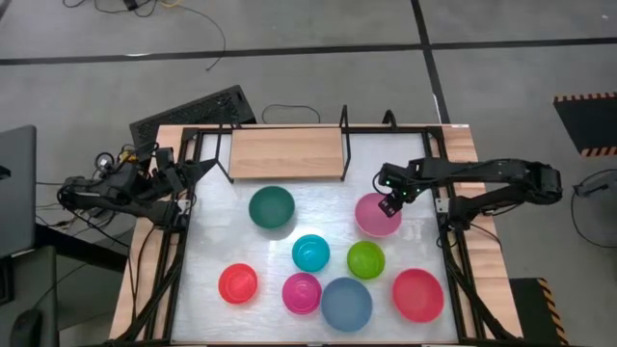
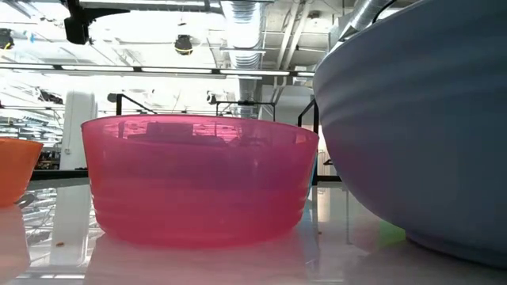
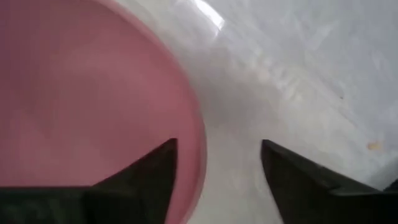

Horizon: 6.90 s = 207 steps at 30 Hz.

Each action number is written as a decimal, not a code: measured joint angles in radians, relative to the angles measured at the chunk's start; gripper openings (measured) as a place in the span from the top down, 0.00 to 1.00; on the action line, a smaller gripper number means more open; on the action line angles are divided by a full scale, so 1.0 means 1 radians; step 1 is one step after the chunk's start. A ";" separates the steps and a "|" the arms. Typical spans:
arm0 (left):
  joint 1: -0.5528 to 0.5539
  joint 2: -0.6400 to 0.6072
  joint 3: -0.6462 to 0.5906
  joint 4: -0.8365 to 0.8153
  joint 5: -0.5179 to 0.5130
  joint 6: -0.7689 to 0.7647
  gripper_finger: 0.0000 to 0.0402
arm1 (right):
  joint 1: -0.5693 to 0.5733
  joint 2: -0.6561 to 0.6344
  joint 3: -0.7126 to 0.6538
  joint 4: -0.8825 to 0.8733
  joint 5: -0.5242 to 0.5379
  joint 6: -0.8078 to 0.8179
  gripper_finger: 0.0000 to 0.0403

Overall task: Place and stack bowls onto a shelf
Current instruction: Put the pink bowl on the shelf, then stack the green bowl on top of the pink bowl on the shelf

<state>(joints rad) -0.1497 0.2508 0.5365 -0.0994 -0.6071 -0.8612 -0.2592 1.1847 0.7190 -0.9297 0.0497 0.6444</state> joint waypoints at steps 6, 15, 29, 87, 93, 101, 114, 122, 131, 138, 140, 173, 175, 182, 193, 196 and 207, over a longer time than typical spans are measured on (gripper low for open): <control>0.000 0.000 0.000 0.000 0.000 0.000 0.39 | 0.008 -0.003 0.007 -0.010 0.000 0.063 0.93; 0.000 0.000 0.000 -0.002 -0.003 -0.024 0.39 | 0.011 -0.002 0.303 -0.133 -0.018 0.066 0.93; 0.000 0.000 0.000 -0.054 -0.009 -0.079 0.39 | -0.112 0.464 1.275 -0.168 0.001 -0.260 0.93; 0.000 0.000 0.000 -0.098 -0.063 -0.078 0.39 | -0.216 1.172 1.636 -0.066 -0.027 -0.329 0.62; 0.000 0.000 0.000 -0.110 -0.060 -0.075 0.39 | -0.213 1.096 1.637 -0.101 -0.044 -0.344 0.48; 0.000 0.000 0.000 -0.124 -0.059 -0.076 0.39 | -0.151 0.964 1.624 -0.286 -0.025 -0.382 0.78; 0.000 0.000 0.000 -0.130 -0.056 -0.103 0.39 | -0.038 1.127 1.613 -0.448 -0.024 -0.477 0.96; 0.000 0.000 0.000 -0.130 -0.059 -0.104 0.39 | -0.057 1.127 1.614 -0.348 -0.013 -0.477 0.95; 0.000 0.000 0.000 -0.142 -0.061 -0.104 0.39 | -0.077 1.108 1.615 -0.351 -0.029 -0.482 0.95; 0.000 0.000 0.000 -0.159 -0.066 -0.104 0.39 | -0.073 1.080 1.609 -0.458 -0.025 -0.482 0.95; 0.000 0.000 0.000 -0.159 -0.066 -0.104 0.39 | -0.075 1.103 1.598 -0.427 -0.023 -0.487 0.95; 0.000 0.000 0.000 -0.169 -0.072 -0.090 0.39 | -0.106 1.046 1.519 -0.087 -0.147 -0.480 0.88; 0.000 0.000 0.000 -0.176 -0.072 -0.090 0.39 | -0.087 1.018 1.521 -0.141 -0.201 -0.477 0.88; 0.000 0.000 0.000 -0.180 -0.079 -0.090 0.39 | 0.017 0.994 1.520 -0.221 -0.183 -0.472 0.84; 0.000 0.000 0.000 -0.180 -0.078 -0.106 0.39 | 0.102 1.141 1.518 -0.126 -0.155 -0.350 0.46; 0.000 0.000 0.000 -0.180 -0.078 -0.107 0.39 | 0.091 1.162 1.519 -0.129 -0.121 -0.349 0.42; 0.000 0.000 0.000 -0.184 -0.079 -0.105 0.39 | 0.087 1.162 1.468 -0.083 -0.098 -0.335 0.48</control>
<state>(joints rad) -0.1497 0.2508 0.5369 -0.2829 -0.6865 -0.9661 -0.1719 2.3462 2.1867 -1.0125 -0.0483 0.3093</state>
